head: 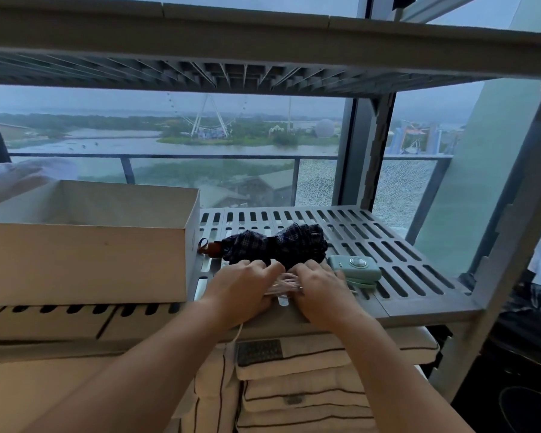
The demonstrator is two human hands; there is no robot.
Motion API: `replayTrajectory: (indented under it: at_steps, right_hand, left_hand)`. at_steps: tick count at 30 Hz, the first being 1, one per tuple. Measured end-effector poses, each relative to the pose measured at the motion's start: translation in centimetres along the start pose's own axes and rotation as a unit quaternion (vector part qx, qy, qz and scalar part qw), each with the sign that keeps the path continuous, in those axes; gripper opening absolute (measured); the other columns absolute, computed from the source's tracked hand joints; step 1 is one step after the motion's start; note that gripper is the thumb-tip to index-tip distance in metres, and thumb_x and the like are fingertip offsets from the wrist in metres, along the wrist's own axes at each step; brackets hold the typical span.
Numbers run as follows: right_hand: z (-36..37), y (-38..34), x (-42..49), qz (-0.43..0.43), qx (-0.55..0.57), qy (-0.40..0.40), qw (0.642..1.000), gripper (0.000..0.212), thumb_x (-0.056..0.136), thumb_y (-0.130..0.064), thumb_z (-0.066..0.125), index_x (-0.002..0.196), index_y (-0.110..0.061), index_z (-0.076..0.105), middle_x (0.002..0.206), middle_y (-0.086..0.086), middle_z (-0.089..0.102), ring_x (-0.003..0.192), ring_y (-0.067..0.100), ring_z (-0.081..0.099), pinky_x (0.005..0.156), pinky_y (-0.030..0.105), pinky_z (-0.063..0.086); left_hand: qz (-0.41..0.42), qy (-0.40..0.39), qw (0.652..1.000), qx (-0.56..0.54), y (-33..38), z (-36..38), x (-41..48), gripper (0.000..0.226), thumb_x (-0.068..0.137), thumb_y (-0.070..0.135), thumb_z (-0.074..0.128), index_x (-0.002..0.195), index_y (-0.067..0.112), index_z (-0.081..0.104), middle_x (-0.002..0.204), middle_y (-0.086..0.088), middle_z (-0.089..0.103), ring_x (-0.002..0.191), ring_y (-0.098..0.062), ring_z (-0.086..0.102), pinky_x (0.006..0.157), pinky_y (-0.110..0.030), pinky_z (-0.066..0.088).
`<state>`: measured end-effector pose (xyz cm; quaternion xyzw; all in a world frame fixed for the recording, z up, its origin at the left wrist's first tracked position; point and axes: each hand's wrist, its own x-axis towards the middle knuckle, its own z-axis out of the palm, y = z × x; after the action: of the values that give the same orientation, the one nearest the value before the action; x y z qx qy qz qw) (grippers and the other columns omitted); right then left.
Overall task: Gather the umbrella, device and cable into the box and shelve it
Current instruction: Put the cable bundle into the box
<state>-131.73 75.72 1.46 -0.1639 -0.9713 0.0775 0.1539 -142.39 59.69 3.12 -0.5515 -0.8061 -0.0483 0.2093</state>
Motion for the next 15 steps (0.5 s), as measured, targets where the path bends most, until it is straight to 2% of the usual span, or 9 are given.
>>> replayTrajectory:
  at_steps: [2,3,8,15]
  right_hand:
    - [-0.4,-0.1,-0.3,-0.008,0.010,-0.028,1.000,0.043,0.088,-0.043,0.050,0.129,-0.033,0.049,0.124,-0.006,0.054,0.120,0.021,0.045,0.102,0.046,0.034]
    - [-0.5,-0.2,-0.5,-0.012,0.011,-0.027,1.000,0.044,0.087,-0.043,0.051,0.130,-0.033,0.049,0.124,-0.007,0.055,0.119,0.020,0.045,0.102,0.046,0.035]
    - [-0.2,-0.7,-1.6,-0.022,-0.002,0.049,0.999,0.030,0.092,-0.017,0.051,0.120,-0.030,0.050,0.118,-0.007,0.059,0.112,0.019,0.053,0.094,0.040,0.041]
    - [-1.0,-2.0,-2.4,-0.029,-0.015,0.109,0.994,0.027,0.093,-0.014,0.057,0.114,-0.029,0.049,0.111,-0.006,0.063,0.101,0.019,0.060,0.087,0.040,0.049]
  left_hand:
    - [-0.002,0.003,1.000,0.003,0.0,-0.1,-0.4,0.046,0.093,0.043,0.050,0.136,0.030,0.040,0.111,0.000,0.064,0.091,-0.023,0.063,0.068,-0.039,0.056]
    - [-0.002,0.007,1.000,0.003,0.0,-0.3,-0.5,0.047,0.094,0.043,0.051,0.137,0.030,0.039,0.112,0.001,0.064,0.091,-0.022,0.063,0.067,-0.038,0.056]
    - [0.007,0.012,1.000,0.001,0.4,-0.9,-1.2,0.046,0.096,0.041,0.051,0.138,0.029,0.037,0.108,0.001,0.065,0.089,-0.021,0.065,0.066,-0.034,0.056]
    - [0.002,0.028,1.000,-0.003,1.0,-2.4,-2.1,0.040,0.100,0.034,0.050,0.136,0.027,0.035,0.105,-0.002,0.062,0.084,-0.019,0.063,0.067,-0.034,0.058]
